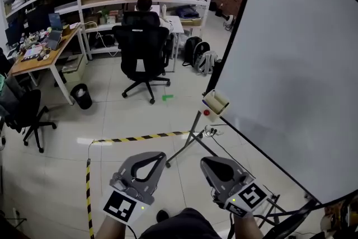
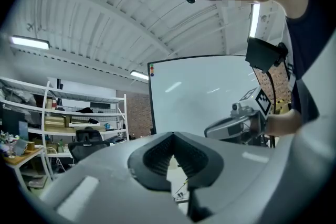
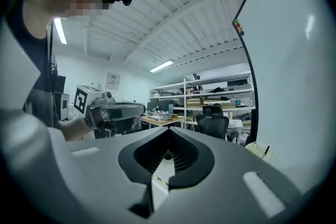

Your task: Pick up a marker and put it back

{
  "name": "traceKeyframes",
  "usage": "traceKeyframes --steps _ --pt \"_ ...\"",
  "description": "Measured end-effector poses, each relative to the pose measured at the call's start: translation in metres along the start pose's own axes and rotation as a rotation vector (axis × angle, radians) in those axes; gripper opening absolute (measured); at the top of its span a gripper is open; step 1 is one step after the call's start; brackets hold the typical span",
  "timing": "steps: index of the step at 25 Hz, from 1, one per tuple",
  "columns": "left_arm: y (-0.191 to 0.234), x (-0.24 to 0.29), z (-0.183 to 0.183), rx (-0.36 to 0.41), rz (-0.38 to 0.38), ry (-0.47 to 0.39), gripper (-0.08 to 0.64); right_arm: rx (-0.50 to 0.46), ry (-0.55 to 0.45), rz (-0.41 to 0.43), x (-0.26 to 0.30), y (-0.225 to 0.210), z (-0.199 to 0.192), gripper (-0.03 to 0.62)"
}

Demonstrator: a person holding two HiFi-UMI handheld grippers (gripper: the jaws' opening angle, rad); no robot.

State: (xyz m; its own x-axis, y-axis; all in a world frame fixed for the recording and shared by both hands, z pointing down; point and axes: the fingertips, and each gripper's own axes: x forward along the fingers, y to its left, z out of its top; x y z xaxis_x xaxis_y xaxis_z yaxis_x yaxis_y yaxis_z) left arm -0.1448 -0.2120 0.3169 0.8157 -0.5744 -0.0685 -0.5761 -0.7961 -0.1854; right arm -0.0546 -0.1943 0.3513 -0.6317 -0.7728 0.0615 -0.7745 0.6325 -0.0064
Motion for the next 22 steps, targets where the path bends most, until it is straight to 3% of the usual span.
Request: traceKeyframes --steps 11,17,22 --pt "0.059 0.078 -0.028 -0.014 -0.034 0.035 0.003 0.047 0.029 -0.029 0.059 -0.085 -0.012 0.002" --pt "0.080 0.149 -0.046 -0.008 -0.041 0.056 0.003 0.061 0.030 -0.029 0.080 -0.157 -0.023 0.002" --pt "0.099 0.200 -0.055 -0.048 -0.020 0.064 0.003 0.066 0.065 -0.025 0.094 -0.209 -0.030 0.002"
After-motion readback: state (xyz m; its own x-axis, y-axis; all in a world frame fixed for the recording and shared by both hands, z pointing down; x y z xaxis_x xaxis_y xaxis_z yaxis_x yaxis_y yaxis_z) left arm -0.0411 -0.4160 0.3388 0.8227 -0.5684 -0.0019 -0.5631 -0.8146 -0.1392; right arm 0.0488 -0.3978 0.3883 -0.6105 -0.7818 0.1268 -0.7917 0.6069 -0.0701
